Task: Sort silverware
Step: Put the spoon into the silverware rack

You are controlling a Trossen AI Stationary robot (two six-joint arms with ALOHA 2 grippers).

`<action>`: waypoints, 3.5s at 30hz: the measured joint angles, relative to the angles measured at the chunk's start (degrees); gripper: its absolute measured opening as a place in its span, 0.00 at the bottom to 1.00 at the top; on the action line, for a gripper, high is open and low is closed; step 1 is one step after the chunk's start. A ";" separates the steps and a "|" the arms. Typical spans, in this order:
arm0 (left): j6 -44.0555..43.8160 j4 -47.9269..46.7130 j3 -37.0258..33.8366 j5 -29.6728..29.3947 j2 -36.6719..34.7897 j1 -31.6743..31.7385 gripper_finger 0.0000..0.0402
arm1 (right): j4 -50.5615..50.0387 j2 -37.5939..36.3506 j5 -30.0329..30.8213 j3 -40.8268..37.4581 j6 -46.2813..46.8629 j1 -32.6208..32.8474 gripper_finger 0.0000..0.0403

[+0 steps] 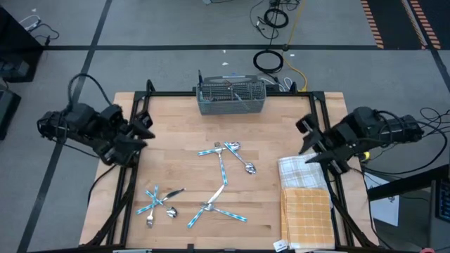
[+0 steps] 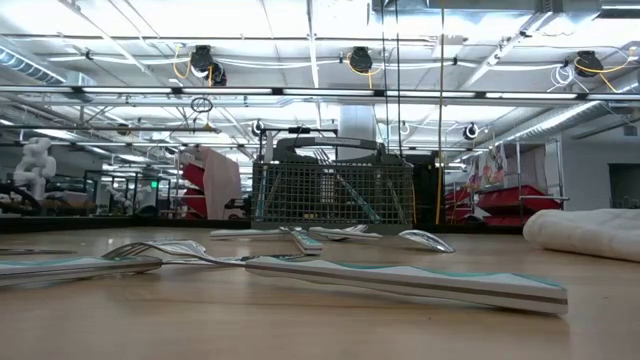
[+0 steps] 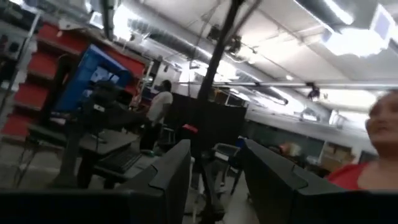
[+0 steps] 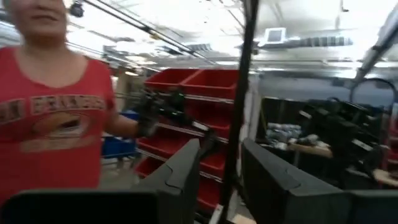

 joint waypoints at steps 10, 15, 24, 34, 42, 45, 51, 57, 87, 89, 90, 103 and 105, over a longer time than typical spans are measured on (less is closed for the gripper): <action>6.08 -13.98 -1.34 -8.71 -8.02 -0.02 0.38 | -11.59 -12.60 1.98 -4.35 -1.38 -0.23 0.26; 5.76 -4.77 -10.40 -13.89 -10.47 0.00 0.38 | -9.79 -16.56 9.25 -10.06 0.93 -0.25 0.26; 4.55 22.19 -25.31 -15.76 -8.66 -0.04 0.38 | -6.98 -18.87 10.15 -15.77 0.82 -0.29 0.26; 4.03 20.45 -25.82 -28.49 -7.20 -0.04 0.38 | -6.09 -23.93 15.09 -16.40 6.56 -0.27 0.26; -2.97 21.11 -25.78 -23.55 -6.32 -0.15 0.38 | -10.47 -21.28 19.48 -16.39 16.36 -0.30 0.26; -2.60 21.05 -25.76 -23.11 -4.83 -0.16 0.38 | -15.54 -18.20 19.55 -16.41 16.65 -0.30 0.26; -0.97 21.05 -25.78 -24.91 -1.60 -0.09 0.38 | -17.88 -13.62 13.82 -16.46 7.47 -0.21 0.26; 1.50 22.59 -25.76 -18.20 -6.24 -0.13 0.38 | -25.23 -23.92 13.31 -16.46 5.10 -1.10 0.22; -10.47 19.50 -47.74 -31.56 -23.14 -0.20 0.38 | -2.03 -13.88 29.07 -30.90 35.51 -1.08 0.16; -10.47 19.92 -48.07 -32.37 -23.14 -0.20 0.38 | -1.83 -9.30 30.71 -29.01 37.31 -1.08 0.16; -10.37 19.92 -48.07 -32.62 -23.14 -0.20 0.38 | -2.00 -6.79 31.21 -27.79 37.69 -1.08 0.16; -10.37 16.36 -48.07 -33.89 -22.92 -0.20 0.38 | -22.28 23.54 31.10 -1.36 26.29 -2.28 0.16; -10.45 16.35 -48.07 -33.91 -22.87 -0.20 0.38 | -27.08 26.74 31.17 1.55 27.01 -2.73 0.16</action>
